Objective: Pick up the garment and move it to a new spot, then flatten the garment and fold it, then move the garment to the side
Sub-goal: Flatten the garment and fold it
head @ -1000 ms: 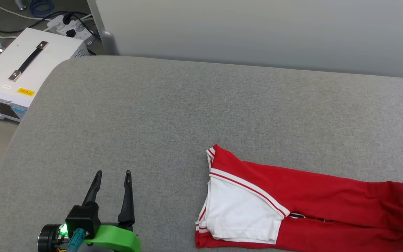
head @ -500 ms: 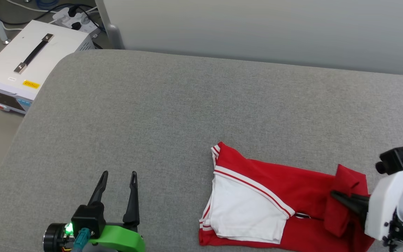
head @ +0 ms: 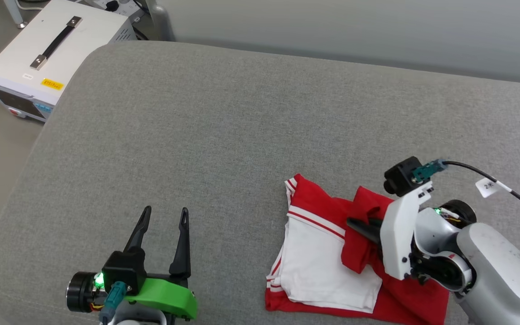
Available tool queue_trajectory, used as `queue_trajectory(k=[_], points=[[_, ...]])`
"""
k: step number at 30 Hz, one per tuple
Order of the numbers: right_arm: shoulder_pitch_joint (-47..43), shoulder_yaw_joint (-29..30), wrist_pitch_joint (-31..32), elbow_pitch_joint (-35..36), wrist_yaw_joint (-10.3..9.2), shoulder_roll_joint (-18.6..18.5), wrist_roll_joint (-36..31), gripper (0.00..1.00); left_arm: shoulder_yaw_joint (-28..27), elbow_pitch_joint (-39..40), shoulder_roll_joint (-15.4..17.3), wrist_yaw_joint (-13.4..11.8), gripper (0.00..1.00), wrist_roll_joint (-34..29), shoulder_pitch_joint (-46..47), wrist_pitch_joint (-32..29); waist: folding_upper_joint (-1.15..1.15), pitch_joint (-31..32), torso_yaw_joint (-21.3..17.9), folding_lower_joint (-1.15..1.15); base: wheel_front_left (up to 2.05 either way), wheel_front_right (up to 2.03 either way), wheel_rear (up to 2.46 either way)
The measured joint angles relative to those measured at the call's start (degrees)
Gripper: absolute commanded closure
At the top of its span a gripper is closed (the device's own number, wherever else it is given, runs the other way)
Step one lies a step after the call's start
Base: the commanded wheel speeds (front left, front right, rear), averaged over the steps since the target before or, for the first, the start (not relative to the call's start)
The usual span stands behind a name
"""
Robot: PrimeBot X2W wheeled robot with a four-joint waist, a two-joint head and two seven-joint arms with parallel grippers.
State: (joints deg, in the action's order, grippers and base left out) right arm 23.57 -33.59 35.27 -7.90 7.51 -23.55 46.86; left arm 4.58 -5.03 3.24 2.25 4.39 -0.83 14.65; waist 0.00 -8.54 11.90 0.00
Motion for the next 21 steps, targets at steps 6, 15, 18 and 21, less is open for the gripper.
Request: queue_trajectory(k=[6,15,18,21], points=[[4.9,-5.5,-2.8,-6.5,0.00,2.8,-0.5,1.00,0.9,0.0,0.0,-0.5,0.00,0.7,1.1,0.0,0.00,-1.5,0.6,0.00,0.00,0.00,0.00],[9.0,-12.5,-7.1,-16.8,0.01,4.8,-4.0,1.00,2.2,-0.3,0.0,-1.3,0.00,1.4,2.1,0.0,0.00,-2.9,1.1,0.00,0.00,0.00,0.00],[9.2,-13.2,-9.6,-17.8,0.02,5.0,-3.3,0.66,2.4,-0.6,-0.1,-1.6,0.00,1.7,2.1,0.0,0.00,-2.5,1.0,0.00,0.00,0.00,0.00],[9.2,-15.3,-12.5,-16.6,0.02,3.6,-3.4,0.00,2.2,-0.9,-0.1,-1.6,0.00,1.7,2.0,0.0,0.00,-1.7,0.6,0.00,0.00,0.00,0.00]])
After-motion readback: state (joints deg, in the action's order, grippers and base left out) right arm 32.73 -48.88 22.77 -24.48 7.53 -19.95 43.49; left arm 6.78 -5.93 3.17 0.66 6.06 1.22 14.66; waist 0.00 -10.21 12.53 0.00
